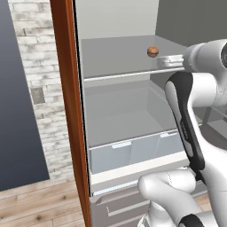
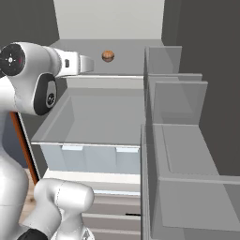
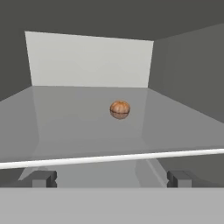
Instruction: Pick the tangerine and orange from the fridge and place them inside the tupperware on the counter.
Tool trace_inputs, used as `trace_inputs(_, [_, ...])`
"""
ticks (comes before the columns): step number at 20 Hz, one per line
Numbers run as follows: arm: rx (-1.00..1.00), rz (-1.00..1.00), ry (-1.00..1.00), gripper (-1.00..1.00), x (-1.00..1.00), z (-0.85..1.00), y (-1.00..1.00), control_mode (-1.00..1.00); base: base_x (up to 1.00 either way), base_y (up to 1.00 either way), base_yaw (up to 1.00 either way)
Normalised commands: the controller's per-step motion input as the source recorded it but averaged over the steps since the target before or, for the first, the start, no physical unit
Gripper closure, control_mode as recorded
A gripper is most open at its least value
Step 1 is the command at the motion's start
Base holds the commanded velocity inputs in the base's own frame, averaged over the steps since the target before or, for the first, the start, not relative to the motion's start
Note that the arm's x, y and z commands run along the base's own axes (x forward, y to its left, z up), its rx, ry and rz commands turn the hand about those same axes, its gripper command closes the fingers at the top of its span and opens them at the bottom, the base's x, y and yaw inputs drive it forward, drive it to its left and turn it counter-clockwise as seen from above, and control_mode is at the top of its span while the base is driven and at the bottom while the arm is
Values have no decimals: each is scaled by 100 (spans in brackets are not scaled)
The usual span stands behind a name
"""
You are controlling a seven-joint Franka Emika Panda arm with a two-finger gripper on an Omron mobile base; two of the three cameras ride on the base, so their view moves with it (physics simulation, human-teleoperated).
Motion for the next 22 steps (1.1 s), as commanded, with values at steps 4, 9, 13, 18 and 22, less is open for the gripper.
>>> trace_inputs(4, [9, 0, 1, -100, 11, 0, -33, -100, 0, 0, 0])
trace_inputs(9, [10, 0, 7, -100, 25, 0, -30, -100, 0, 0, 0])
trace_inputs(13, [6, 0, 4, -100, 29, 0, -11, -100, 0, 0, 0])
trace_inputs(18, [0, -7, 0, -100, 37, 0, 0, -100, 0, 0, 0])
trace_inputs(22, [0, -16, 6, -100, 40, 0, 0, -100, 0, 0, 0])
